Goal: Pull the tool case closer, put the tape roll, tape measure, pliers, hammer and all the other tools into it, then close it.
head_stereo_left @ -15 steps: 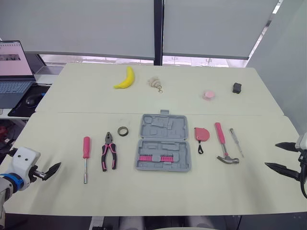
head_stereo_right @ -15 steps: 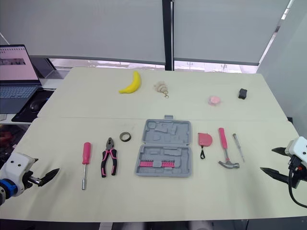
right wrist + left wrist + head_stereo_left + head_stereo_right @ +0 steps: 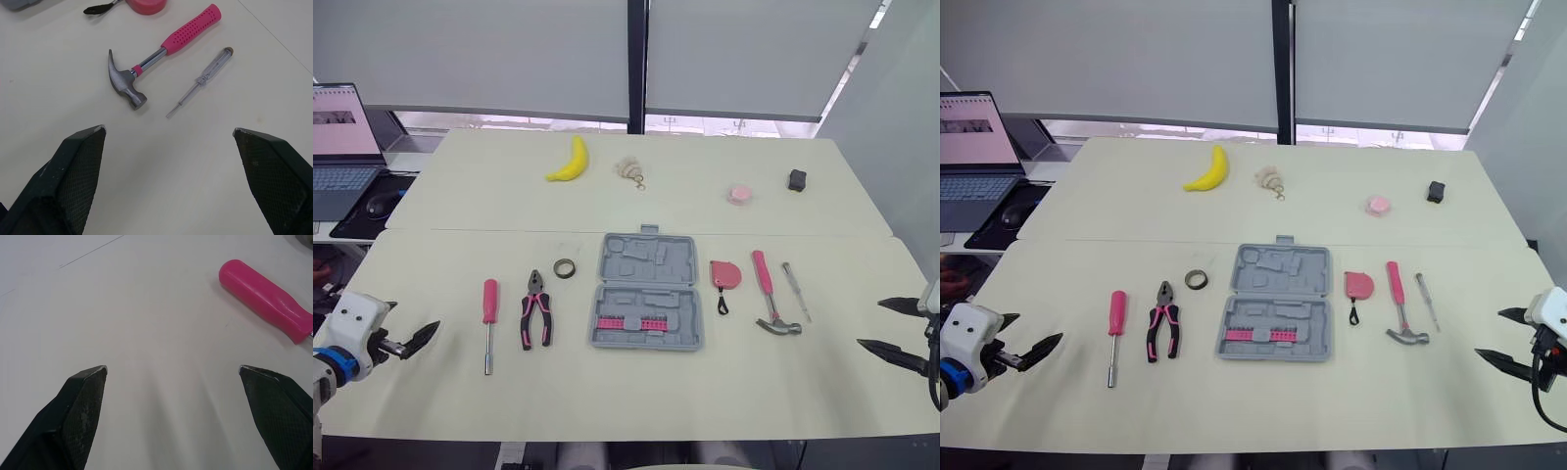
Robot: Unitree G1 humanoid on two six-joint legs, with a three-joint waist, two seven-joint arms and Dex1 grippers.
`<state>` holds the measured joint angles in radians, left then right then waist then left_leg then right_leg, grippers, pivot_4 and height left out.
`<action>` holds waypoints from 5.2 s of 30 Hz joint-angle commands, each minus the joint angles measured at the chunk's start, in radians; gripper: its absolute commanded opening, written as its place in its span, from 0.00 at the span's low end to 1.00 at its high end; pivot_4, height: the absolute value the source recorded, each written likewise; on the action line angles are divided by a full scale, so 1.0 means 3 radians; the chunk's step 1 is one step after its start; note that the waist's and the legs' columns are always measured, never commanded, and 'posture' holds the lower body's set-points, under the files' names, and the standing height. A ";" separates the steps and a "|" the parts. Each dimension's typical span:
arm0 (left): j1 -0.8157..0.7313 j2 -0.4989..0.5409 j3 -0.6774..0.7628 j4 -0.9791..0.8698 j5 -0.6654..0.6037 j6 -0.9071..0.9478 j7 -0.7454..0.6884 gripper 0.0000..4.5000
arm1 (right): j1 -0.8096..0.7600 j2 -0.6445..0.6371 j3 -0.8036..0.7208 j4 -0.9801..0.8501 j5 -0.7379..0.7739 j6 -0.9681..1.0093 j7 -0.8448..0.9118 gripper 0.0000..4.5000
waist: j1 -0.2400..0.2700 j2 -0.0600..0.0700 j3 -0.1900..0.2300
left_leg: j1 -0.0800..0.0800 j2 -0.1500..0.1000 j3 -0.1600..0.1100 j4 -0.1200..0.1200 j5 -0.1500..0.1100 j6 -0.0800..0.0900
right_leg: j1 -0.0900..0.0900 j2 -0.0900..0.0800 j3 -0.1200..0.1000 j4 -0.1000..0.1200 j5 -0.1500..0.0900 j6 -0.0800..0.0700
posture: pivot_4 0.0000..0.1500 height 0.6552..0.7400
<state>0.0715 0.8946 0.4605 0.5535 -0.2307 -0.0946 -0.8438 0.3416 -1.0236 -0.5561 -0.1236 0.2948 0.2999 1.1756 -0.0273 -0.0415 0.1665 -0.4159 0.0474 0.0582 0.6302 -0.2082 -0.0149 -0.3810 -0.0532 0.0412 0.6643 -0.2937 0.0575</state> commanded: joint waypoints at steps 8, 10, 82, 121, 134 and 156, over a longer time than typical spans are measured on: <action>0.0219 0.0067 0.0195 0.0013 -0.0199 0.0157 -0.0129 1.00 | 0.0179 0.0024 -0.0205 -0.0100 0.0041 0.0022 0.0030 0.99 | -0.0004 -0.0001 -0.0002 | 0.0001 0.0001 0.0000 0.0000 0.0000 0.0000 | 0.0001 0.0000 0.0000 0.0000 0.0000 0.0000 | 1.00 1.00; 0.0241 0.0057 0.0192 -0.0019 -0.0214 0.0179 -0.0143 1.00 | 0.0187 0.0025 -0.0215 -0.0101 0.0042 0.0019 0.0021 0.99 | -0.0002 0.0000 -0.0003 | 0.0003 0.0001 0.0000 0.0000 0.0000 0.0000 | 0.0003 -0.0001 -0.0001 0.0000 0.0000 0.0000 | 1.00 1.00; -0.2411 -0.1203 -0.2184 0.0790 0.1052 -0.0222 -0.0554 0.00 | -0.3153 0.1770 0.2990 0.1722 -0.1229 0.0057 -0.1052 0.00 | -0.0006 -0.0006 -0.0014 | -0.0032 0.0000 -0.0002 0.0055 0.0001 0.0001 | -0.0027 0.0050 0.0003 0.0055 0.0007 0.0003 | 1.00 1.00; -0.1457 -0.1081 -0.2239 -0.0861 0.0813 0.0734 -0.1108 0.00 | -0.2172 0.1706 0.2951 0.0026 -0.1016 0.1037 -0.0829 0.00 | -0.0007 -0.0004 -0.0013 | -0.0031 0.0002 -0.0009 0.0053 0.0001 0.0001 | -0.0026 0.0050 0.0005 0.0055 0.0006 0.0002 | 1.00 1.00; -0.1133 -0.0844 -0.2246 -0.1480 0.0699 0.1244 -0.1187 0.00 | -0.2036 0.1577 0.2923 -0.0244 -0.0858 0.1229 -0.0803 0.00 | -0.0008 -0.0004 -0.0013 | -0.0031 0.0003 -0.0015 0.0052 0.0000 0.0001 | -0.0027 0.0050 0.0006 0.0054 0.0005 -0.0001 | 1.00 1.00; -0.0794 -0.0666 -0.2310 -0.2026 0.0562 0.1541 -0.1193 0.00 | -0.1660 0.1465 0.3057 -0.0785 -0.0687 0.1538 -0.0970 0.00 | -0.0004 -0.0003 -0.0012 | -0.0031 0.0004 -0.0024 0.0051 0.0001 0.0001 | -0.0027 0.0049 0.0005 0.0053 -0.0001 -0.0010 | 1.00 1.00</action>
<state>-0.1686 0.6946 -0.2122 -0.0091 -0.0393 0.3796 -1.1910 -0.1563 -0.5892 0.3489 -0.3065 0.0600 0.7717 0.8799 -0.0285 -0.0424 0.1628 -0.4251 0.0485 0.0510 0.6455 -0.2080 -0.0146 -0.3893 -0.0384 0.0425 0.6802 -0.2940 0.0544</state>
